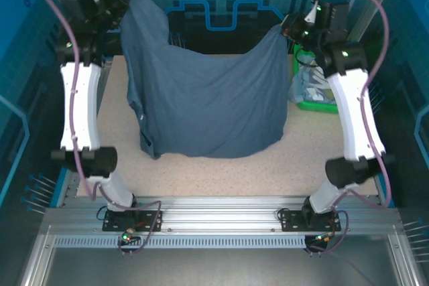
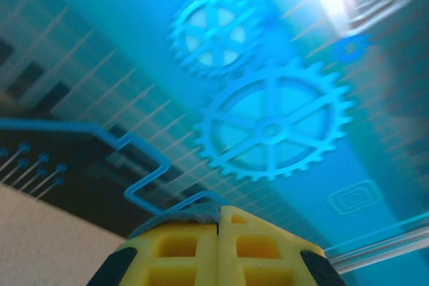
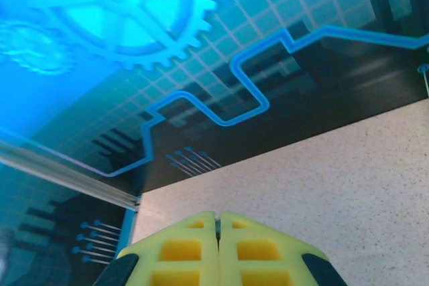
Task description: Fold and stack the t-shirts
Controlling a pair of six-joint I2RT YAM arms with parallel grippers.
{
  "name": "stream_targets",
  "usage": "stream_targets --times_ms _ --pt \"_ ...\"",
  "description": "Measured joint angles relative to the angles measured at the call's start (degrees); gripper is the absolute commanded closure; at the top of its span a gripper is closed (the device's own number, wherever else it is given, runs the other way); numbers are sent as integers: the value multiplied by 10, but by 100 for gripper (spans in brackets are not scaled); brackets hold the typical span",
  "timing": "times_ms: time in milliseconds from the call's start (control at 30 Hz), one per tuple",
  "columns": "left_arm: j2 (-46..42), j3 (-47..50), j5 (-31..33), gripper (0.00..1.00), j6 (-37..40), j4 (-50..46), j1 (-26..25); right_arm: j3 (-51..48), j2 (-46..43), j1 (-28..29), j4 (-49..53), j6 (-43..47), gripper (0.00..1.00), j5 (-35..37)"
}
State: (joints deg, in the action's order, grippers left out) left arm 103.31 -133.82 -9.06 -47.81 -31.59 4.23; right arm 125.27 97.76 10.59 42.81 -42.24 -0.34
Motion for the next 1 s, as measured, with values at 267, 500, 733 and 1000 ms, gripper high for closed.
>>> stream_targets --times_ms 267,500,733,1000 --pt "98 -61 -88 100 -33 -9 52 203 170 -24 41 -9 100 -21" --pt "21 -57 -104 100 -33 7 69 251 151 -40 49 -15 100 -30" --pt "-183 121 -85 100 -21 54 69 47 -19 -40 15 -10 100 -27" --pt "-395 275 -39 100 2 162 69 -132 -268 -39 -45 7 100 -5"
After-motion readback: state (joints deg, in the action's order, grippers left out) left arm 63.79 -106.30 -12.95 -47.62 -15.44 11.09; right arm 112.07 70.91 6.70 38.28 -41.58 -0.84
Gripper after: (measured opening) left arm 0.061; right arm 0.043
